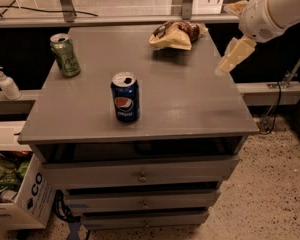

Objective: Move brown chip bag near pepsi can

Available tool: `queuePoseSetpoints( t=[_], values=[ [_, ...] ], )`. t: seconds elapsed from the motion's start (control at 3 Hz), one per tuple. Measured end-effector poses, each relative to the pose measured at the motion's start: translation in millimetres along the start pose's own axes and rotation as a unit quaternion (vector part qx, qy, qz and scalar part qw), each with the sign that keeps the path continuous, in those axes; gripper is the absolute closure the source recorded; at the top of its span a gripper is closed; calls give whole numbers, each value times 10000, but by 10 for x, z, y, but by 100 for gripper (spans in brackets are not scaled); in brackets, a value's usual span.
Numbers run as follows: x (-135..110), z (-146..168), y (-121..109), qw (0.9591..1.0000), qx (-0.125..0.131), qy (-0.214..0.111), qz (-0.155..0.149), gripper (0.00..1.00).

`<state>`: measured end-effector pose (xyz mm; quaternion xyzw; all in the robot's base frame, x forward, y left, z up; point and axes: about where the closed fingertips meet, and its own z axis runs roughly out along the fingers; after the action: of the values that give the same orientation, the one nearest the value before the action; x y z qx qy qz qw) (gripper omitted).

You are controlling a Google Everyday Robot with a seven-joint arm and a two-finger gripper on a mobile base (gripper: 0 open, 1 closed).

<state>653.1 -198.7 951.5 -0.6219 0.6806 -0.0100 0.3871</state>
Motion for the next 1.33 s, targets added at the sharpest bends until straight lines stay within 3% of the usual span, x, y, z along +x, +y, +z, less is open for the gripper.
queuePoseSetpoints(
  t=[0.67,1.33],
  values=[
    [-159,472,-538,9965,577,-484,-364,0],
    [-206,1074,-937,9937,811,-743,-220,0]
  ],
)
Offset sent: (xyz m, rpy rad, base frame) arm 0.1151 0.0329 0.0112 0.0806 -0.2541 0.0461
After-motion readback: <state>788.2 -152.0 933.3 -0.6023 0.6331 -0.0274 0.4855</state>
